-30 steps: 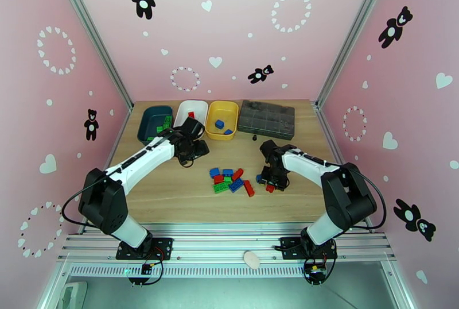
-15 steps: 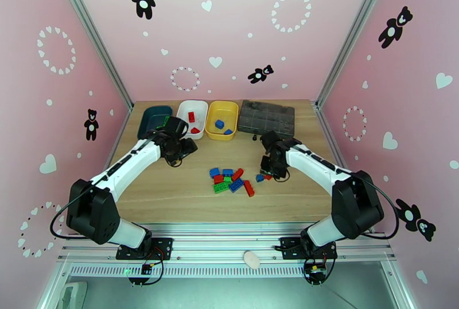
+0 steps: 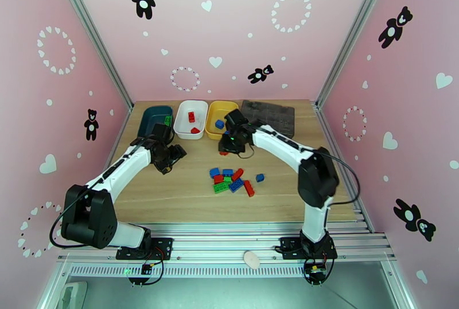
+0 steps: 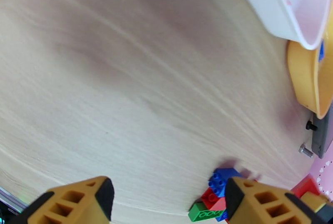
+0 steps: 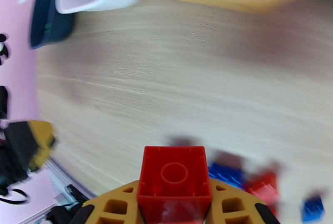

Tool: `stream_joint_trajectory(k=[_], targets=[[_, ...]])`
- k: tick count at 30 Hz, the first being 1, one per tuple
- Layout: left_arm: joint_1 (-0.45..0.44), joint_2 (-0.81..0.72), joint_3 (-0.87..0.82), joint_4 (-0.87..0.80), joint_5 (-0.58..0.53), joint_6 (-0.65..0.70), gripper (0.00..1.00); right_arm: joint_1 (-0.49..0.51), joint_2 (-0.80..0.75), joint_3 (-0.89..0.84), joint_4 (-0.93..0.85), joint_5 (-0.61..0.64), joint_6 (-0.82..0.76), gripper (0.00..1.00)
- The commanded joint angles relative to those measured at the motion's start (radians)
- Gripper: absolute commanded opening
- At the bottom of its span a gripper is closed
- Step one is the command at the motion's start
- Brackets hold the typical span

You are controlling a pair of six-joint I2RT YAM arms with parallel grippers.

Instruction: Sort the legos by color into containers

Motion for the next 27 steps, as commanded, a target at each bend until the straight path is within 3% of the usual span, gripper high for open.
stream_joint_trajectory(k=[1, 8, 18, 23, 27], targets=[[0.006, -0.021, -0.015, 0.045, 0.043, -0.031, 0.75, 0.005, 0.086, 0.086, 0.143, -0.143, 0.026, 0.15], [0.026, -0.024, -0.016, 0.043, 0.057, -0.042, 0.75, 0.006, 0.267, 0.241, 0.345, -0.236, 0.169, 0.16], [0.09, -0.032, -0.006, 0.005, 0.091, 0.001, 0.75, -0.011, 0.507, 0.573, 0.442, -0.239, 0.336, 0.25], [0.089, -0.023, 0.01, -0.002, 0.106, 0.009, 0.75, -0.026, 0.658, 0.849, 0.372, -0.242, 0.375, 0.61], [0.09, -0.026, 0.028, -0.013, 0.093, 0.022, 0.75, -0.035, 0.659, 0.902, 0.342, -0.237, 0.35, 0.71]])
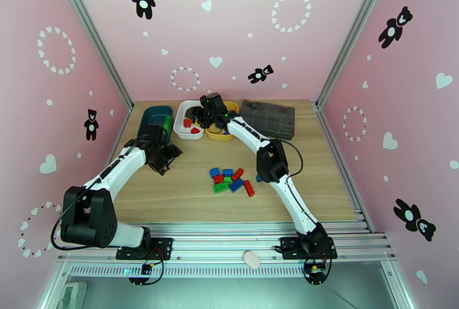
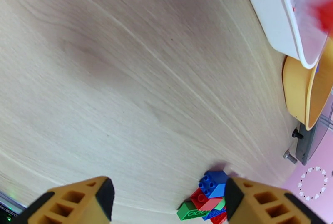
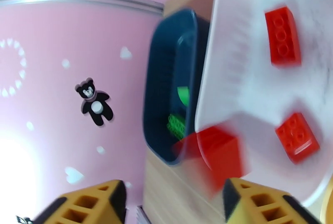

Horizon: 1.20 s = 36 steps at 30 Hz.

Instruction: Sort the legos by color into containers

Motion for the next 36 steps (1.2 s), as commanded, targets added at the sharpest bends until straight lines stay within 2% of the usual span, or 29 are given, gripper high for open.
stream_joint_trajectory(k=[1, 6, 12, 16, 22, 26, 31, 36], targets=[[0.005, -0.019, 0.039, -0.028, 0.005, 0.03, 0.75, -0.01, -0.009, 0.057, -0.054, -0.006, -0.019, 0.71], [0.005, -0.034, 0.048, -0.036, -0.017, 0.046, 0.75, -0.011, -0.125, 0.016, -0.215, 0.0, -0.168, 0.67], [-0.025, -0.073, 0.038, -0.042, -0.05, 0.047, 0.75, -0.012, -0.404, -0.284, -0.347, 0.102, -0.316, 0.66], [-0.094, -0.074, 0.035, -0.046, -0.085, 0.043, 0.75, -0.013, -0.562, -0.463, -0.489, 0.207, -0.379, 0.65], [-0.231, -0.035, 0.05, -0.028, -0.129, 0.006, 0.75, -0.05, -0.796, -0.837, -0.558, 0.328, -0.356, 0.65], [-0.324, 0.013, 0.094, -0.021, -0.16, -0.013, 0.75, -0.089, -0.961, -1.093, -0.568, 0.384, -0.319, 0.72], [-0.417, 0.092, 0.151, -0.006, -0.169, -0.036, 0.75, -0.11, -1.04, -1.289, -0.597, 0.426, -0.345, 0.75], [-0.465, 0.134, 0.186, 0.008, -0.174, -0.058, 0.75, -0.11, -1.056, -1.393, -0.605, 0.445, -0.363, 0.75]])
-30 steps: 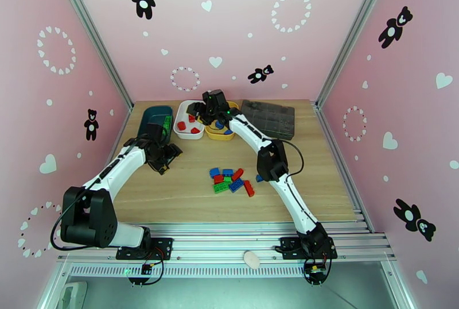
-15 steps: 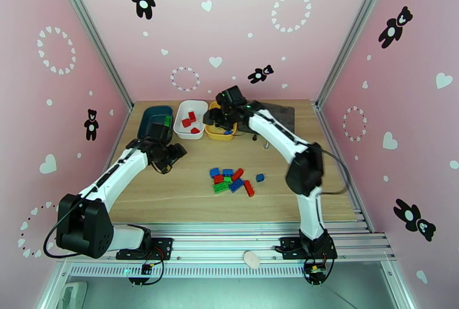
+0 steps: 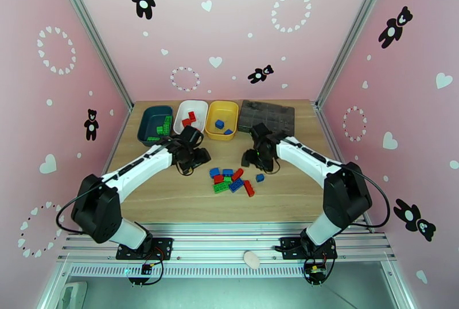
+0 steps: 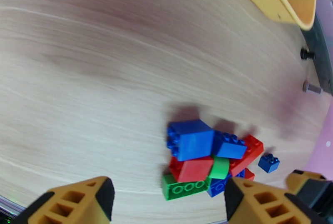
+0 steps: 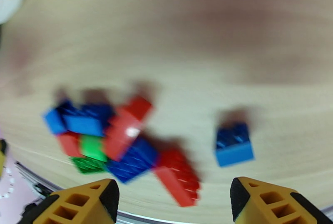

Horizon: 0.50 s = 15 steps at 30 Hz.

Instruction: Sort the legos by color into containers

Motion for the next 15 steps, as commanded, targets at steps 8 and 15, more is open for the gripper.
stream_joint_trajectory(k=[8, 15], targets=[[-0.023, 0.005, 0.038, 0.003, -0.044, -0.034, 0.75, 0.001, -0.015, -0.114, -0.03, 0.05, -0.035, 0.72], [-0.023, -0.007, 0.026, 0.0, -0.045, -0.043, 0.75, -0.019, 0.045, -0.113, -0.004, 0.075, -0.038, 0.65]])
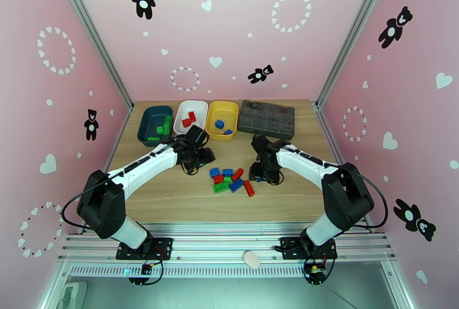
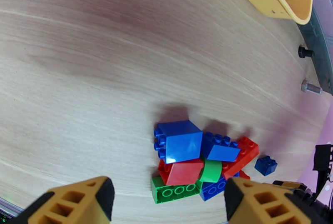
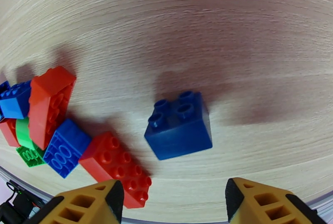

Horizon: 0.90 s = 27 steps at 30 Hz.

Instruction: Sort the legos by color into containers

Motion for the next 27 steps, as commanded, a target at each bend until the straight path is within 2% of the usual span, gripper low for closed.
stream_joint_trajectory(k=[1, 11, 23, 27], targets=[[-0.004, -0.022, 0.008, -0.006, -0.028, -0.014, 0.75, -0.017, 0.04, -0.008, 0.007, 0.032, -0.013, 0.65], [-0.005, -0.016, 0.028, -0.021, -0.03, -0.004, 0.75, -0.055, 0.127, 0.046, 0.012, 0.028, -0.046, 0.6], [-0.004, -0.004, 0.037, -0.03, -0.027, 0.009, 0.75, -0.103, 0.172, 0.09, 0.0, 0.033, -0.089, 0.44], [0.006, -0.008, 0.031, -0.028, -0.021, 0.009, 0.75, -0.103, 0.176, 0.113, -0.015, 0.037, -0.098, 0.34]])
